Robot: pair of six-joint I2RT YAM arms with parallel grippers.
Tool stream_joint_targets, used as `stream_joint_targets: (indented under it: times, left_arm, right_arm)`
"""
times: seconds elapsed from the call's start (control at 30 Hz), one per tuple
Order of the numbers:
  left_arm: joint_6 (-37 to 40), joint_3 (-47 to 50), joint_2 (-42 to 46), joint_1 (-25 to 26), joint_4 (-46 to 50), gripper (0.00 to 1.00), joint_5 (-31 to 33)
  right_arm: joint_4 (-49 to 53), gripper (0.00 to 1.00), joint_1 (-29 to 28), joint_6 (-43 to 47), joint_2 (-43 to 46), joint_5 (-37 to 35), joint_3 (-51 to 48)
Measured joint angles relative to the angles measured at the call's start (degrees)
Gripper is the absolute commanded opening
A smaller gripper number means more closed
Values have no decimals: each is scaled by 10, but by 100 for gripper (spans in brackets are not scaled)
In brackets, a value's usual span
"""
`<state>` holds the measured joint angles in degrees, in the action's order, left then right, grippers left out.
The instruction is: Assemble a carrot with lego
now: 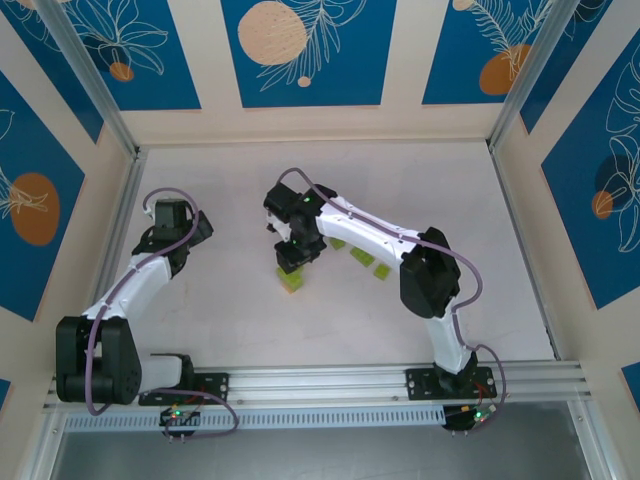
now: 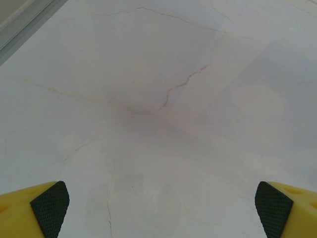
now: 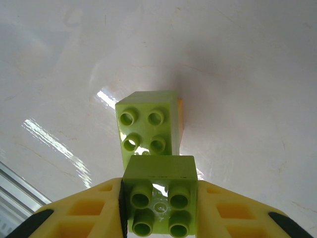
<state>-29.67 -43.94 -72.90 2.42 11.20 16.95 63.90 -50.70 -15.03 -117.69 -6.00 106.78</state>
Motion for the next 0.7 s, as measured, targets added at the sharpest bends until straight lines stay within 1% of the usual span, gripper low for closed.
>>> stream_joint_targets:
  times: [0.7]
  left_arm:
    - [0,0,0,0,0,99,0]
  right_arm:
    - [0,34,-10,0,-16,0,9]
